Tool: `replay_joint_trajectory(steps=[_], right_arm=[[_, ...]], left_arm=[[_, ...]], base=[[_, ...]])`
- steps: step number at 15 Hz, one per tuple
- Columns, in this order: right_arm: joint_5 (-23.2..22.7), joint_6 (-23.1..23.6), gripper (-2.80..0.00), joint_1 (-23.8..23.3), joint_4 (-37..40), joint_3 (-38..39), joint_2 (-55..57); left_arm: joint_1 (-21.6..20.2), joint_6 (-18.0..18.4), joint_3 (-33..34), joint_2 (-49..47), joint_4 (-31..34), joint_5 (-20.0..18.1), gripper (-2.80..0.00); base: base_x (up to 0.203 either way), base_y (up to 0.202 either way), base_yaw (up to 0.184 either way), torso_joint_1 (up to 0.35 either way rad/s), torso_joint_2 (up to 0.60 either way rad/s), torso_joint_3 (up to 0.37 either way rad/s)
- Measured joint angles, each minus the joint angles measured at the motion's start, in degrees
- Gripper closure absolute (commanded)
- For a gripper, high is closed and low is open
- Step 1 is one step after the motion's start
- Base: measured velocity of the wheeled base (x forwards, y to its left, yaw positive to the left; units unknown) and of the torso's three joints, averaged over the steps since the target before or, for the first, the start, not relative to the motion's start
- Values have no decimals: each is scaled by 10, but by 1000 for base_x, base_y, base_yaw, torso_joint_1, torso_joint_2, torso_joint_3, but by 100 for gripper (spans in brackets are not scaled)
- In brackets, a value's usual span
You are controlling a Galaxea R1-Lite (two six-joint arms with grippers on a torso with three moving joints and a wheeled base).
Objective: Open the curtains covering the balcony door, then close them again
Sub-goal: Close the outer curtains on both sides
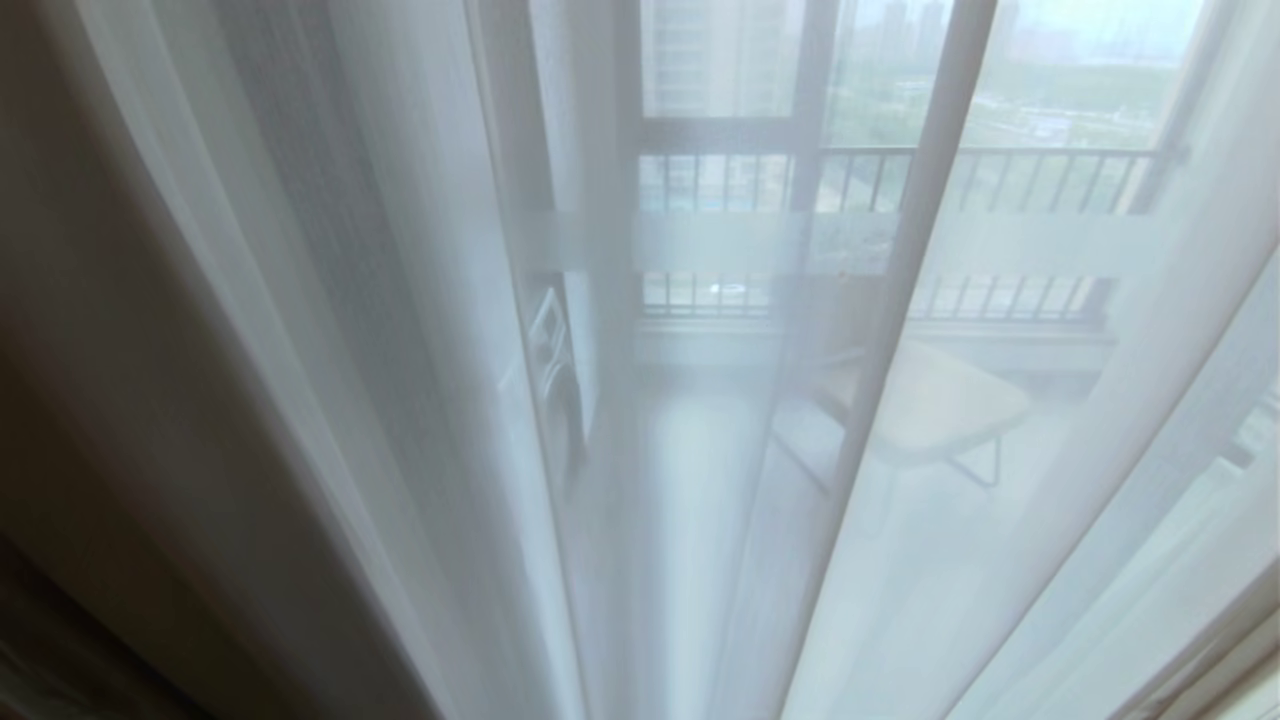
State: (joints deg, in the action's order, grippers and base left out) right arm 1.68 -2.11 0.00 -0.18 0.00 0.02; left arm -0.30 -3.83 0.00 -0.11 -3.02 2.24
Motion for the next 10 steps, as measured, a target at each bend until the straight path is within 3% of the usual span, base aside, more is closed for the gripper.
replay_joint_trajectory(steps=[10], right_arm=[[0,0,0,0,0,0,0]], left_arm=[[0,0,0,0,0,0,0]], base=[[0,0,0,0,0,0]])
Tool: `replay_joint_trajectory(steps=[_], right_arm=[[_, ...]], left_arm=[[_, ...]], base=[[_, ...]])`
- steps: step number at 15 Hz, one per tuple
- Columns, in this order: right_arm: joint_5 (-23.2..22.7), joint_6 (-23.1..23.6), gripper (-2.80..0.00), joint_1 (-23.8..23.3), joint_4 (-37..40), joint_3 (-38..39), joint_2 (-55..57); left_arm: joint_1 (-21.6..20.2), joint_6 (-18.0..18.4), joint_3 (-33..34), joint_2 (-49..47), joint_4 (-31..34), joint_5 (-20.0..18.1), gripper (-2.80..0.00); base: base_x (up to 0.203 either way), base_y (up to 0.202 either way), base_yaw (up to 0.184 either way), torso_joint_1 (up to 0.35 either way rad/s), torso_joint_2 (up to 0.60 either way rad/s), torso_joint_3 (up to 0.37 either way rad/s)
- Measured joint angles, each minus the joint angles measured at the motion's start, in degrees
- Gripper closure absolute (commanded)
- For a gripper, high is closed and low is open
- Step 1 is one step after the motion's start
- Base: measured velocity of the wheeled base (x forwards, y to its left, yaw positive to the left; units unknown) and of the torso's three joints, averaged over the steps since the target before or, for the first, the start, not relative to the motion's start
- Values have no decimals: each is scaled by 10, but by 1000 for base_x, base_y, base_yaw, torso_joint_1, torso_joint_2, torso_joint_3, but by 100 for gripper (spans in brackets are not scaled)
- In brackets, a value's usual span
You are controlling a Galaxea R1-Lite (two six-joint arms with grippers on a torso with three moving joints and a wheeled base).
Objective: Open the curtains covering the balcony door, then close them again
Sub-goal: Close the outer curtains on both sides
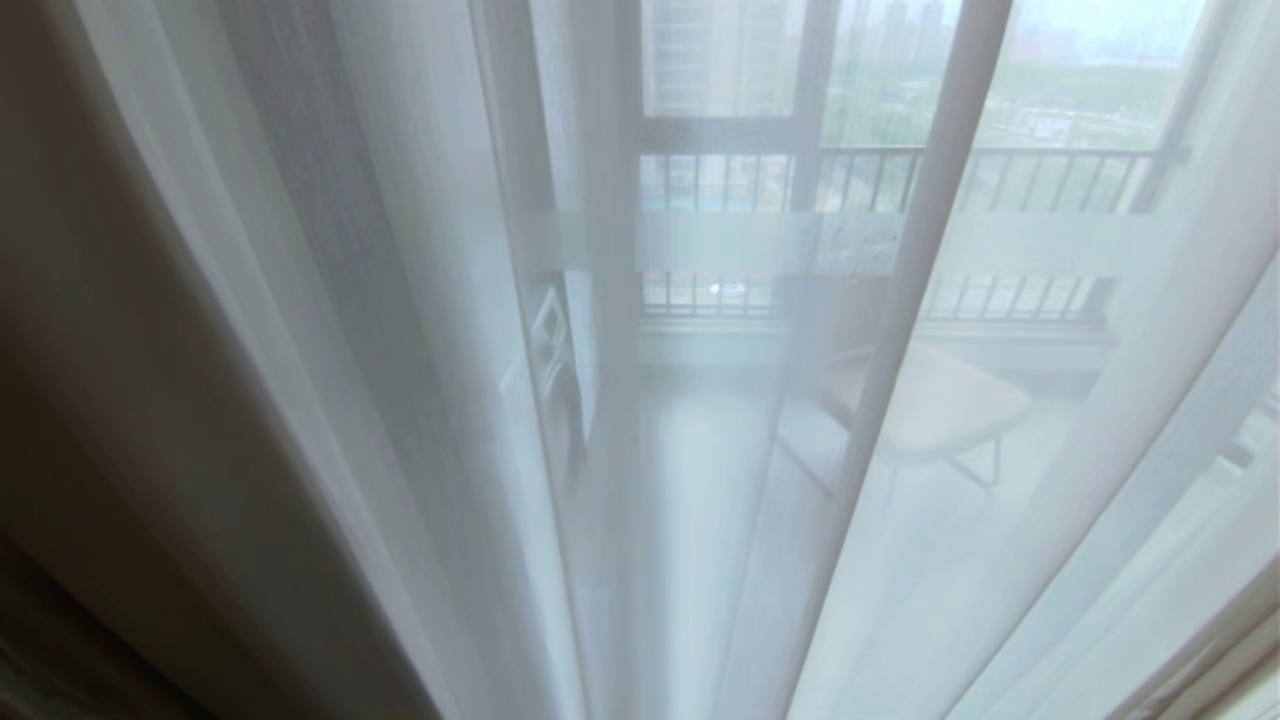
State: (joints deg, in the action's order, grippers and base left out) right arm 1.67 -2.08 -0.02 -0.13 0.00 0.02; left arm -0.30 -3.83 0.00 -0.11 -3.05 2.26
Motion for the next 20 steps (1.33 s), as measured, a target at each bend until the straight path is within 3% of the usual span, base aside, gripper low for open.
replay_joint_trajectory(steps=[15,20], right_arm=[[0,0,0,0,0,0,0],[0,0,0,0,0,0,0]], left_arm=[[0,1,-1,0,4,2,0],[0,-3,-133,-79,15,5,0]], base=[[0,0,0,0,0,0],[0,0,0,0,0,0]])
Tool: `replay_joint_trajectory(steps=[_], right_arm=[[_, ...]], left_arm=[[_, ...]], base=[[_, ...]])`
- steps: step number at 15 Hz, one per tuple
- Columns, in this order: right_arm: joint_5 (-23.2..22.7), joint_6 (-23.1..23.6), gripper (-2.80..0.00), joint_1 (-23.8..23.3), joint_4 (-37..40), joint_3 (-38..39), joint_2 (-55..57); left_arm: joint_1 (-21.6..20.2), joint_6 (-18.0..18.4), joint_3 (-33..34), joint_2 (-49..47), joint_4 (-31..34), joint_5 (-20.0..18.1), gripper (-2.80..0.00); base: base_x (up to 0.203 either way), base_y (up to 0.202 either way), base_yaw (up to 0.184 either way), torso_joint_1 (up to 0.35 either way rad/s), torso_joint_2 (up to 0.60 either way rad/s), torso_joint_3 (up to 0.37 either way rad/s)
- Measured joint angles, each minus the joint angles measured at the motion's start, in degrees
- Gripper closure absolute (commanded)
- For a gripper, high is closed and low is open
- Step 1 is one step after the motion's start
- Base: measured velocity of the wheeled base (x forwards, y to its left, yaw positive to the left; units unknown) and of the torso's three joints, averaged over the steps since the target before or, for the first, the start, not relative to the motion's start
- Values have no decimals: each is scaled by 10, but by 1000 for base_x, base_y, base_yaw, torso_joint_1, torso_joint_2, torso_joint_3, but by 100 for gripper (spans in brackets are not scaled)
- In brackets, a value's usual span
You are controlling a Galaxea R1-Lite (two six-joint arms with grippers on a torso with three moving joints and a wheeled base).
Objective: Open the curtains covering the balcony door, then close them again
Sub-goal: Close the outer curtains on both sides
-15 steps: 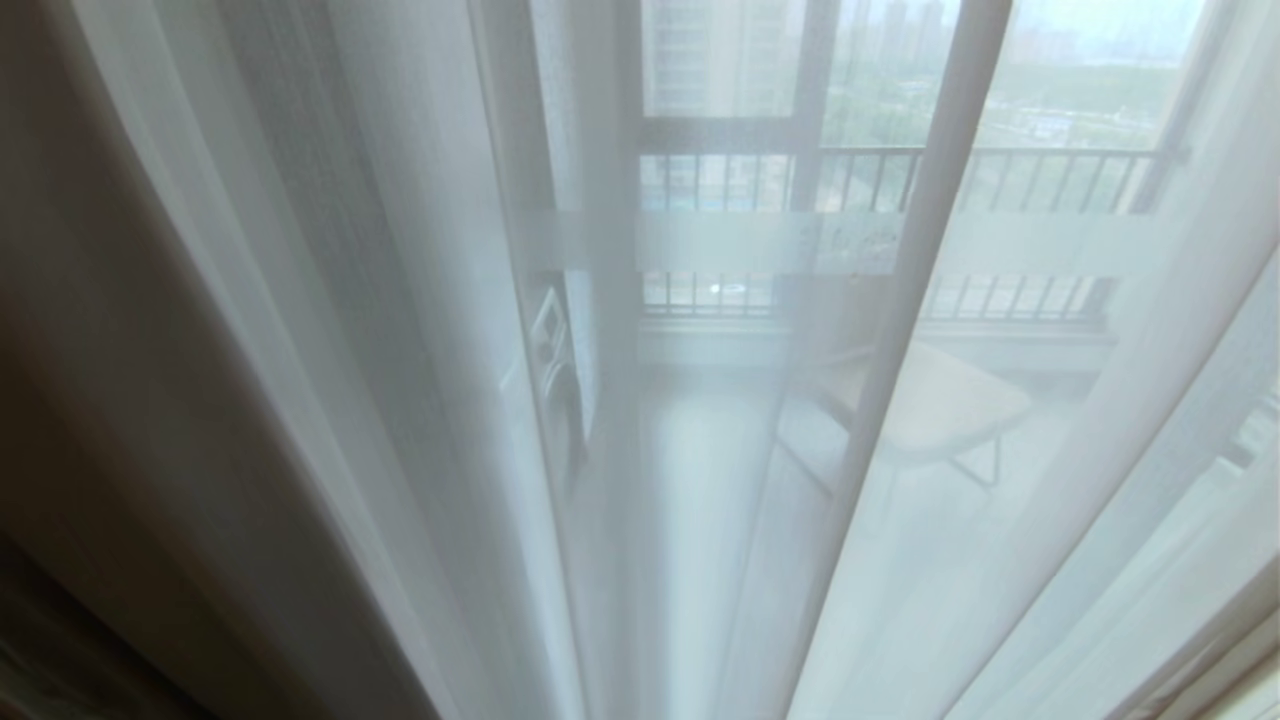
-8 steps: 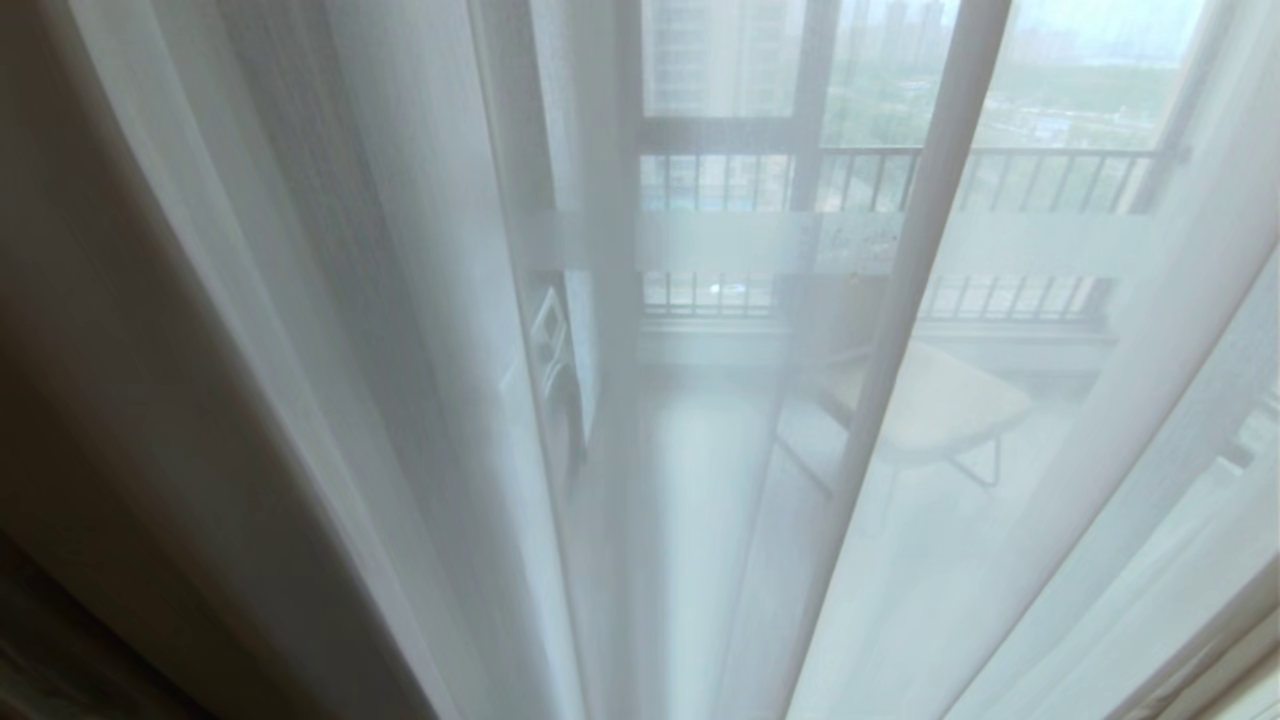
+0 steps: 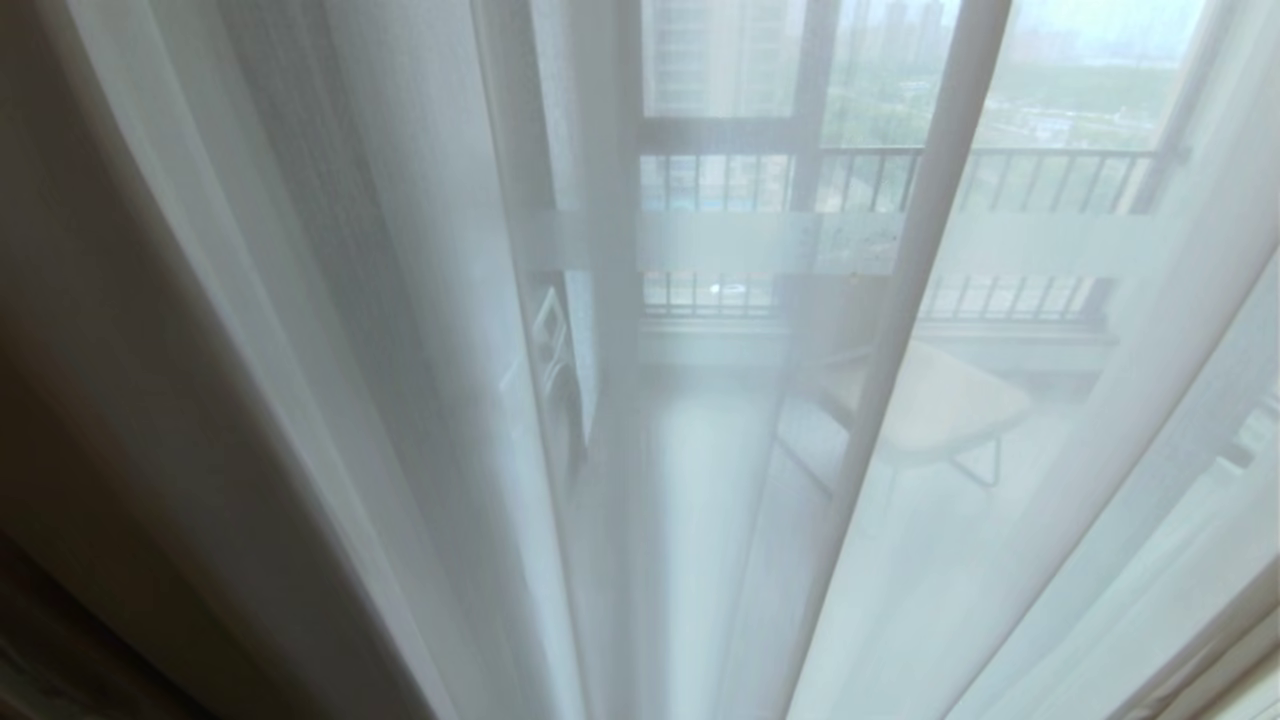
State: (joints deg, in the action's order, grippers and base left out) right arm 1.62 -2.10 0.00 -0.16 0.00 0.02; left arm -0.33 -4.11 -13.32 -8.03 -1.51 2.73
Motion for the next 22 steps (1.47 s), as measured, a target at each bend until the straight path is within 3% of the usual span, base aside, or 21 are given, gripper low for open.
replay_joint_trajectory(steps=[3,5,8,11,17,22], right_arm=[[0,0,0,0,0,0,0],[0,0,0,0,0,0,0],[0,0,0,0,0,0,0],[0,0,0,0,0,0,0],[0,0,0,0,0,0,0],[0,0,0,0,0,0,0]], left_arm=[[-1,-1,-138,-109,1,12,0],[-2,-2,-235,-194,0,49,0],[-14,0,-362,-322,1,164,0],[-103,3,-438,-422,1,270,0],[-320,7,-556,-600,-5,290,0],[-396,42,-607,-713,-87,291,0]], base=[[0,0,0,0,0,0],[0,0,0,0,0,0],[0,0,0,0,0,0],[0,0,0,0,0,0],[0,0,0,0,0,0],[0,0,0,0,0,0]])
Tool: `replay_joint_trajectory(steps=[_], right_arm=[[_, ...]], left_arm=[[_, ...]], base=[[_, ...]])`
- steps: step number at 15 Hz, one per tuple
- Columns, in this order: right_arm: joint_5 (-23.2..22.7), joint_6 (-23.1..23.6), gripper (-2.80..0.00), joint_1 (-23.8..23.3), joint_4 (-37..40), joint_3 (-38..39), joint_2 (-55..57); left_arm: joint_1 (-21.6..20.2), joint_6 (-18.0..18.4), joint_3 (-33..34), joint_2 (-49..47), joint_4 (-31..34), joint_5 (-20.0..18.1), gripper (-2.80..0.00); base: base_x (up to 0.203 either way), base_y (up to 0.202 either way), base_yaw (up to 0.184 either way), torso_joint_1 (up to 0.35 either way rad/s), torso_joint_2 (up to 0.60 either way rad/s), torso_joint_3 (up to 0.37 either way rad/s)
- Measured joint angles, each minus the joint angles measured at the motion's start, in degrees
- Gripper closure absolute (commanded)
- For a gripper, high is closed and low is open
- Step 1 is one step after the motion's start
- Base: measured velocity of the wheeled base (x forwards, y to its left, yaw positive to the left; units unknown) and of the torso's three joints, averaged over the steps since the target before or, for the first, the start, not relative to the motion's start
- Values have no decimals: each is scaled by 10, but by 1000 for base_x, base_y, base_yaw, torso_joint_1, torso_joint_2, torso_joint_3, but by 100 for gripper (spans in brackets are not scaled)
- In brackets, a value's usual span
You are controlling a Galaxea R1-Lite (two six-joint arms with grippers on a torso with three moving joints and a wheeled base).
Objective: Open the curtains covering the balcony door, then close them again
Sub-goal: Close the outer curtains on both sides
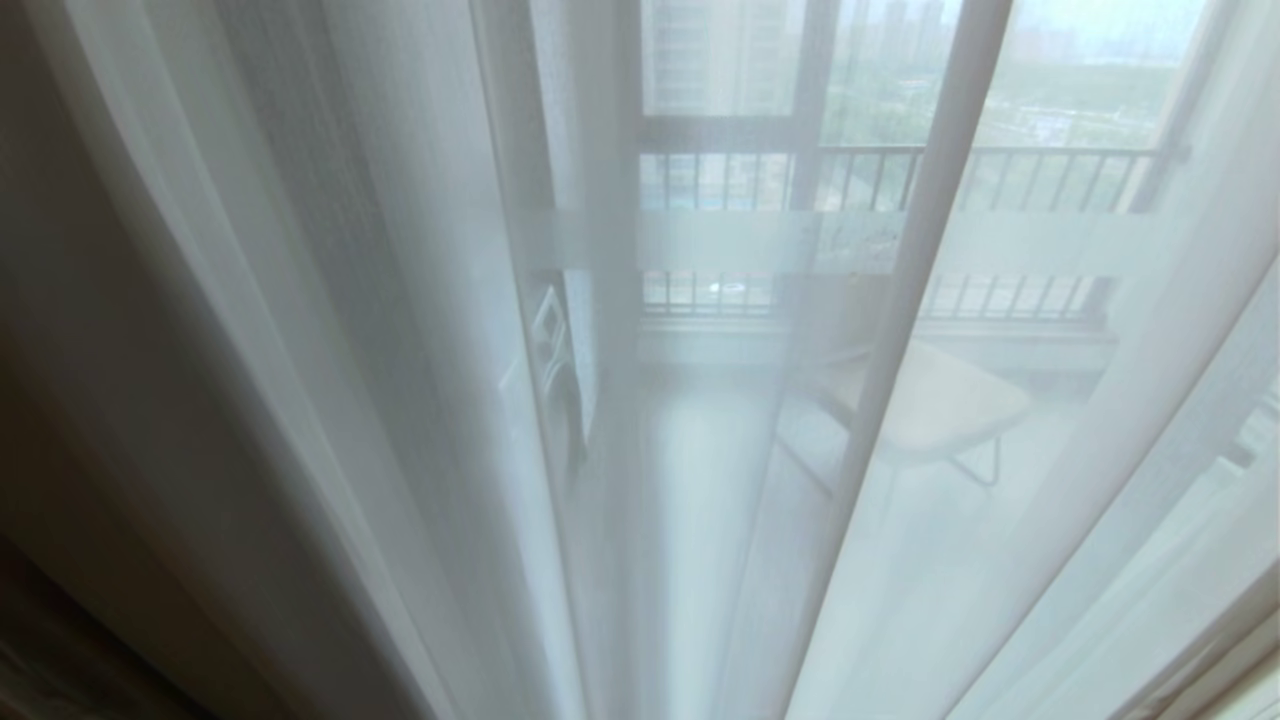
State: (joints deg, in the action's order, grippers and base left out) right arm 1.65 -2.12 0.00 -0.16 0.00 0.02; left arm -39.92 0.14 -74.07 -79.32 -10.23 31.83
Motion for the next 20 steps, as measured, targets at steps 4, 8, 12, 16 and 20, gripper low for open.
replay_joint_trajectory(steps=[4,8,12,16,20], right_arm=[[0,0,0,0,0,0,0],[0,0,0,0,0,0,0],[0,0,0,0,0,0,0],[0,0,0,0,0,0,0],[0,0,0,0,0,0,0]], left_arm=[[-30,11,-7,-62,-56,0,-280],[-60,13,-10,-121,-103,-2,-280],[-85,14,-36,-192,-166,-2,-280],[-113,14,-75,-250,-174,-6,-280],[-129,7,-121,-301,-175,-58,-280]], base=[[0,0,0,0,0,0],[0,0,0,0,0,0],[0,0,0,0,0,0],[0,0,0,0,0,0],[0,0,0,0,0,0]])
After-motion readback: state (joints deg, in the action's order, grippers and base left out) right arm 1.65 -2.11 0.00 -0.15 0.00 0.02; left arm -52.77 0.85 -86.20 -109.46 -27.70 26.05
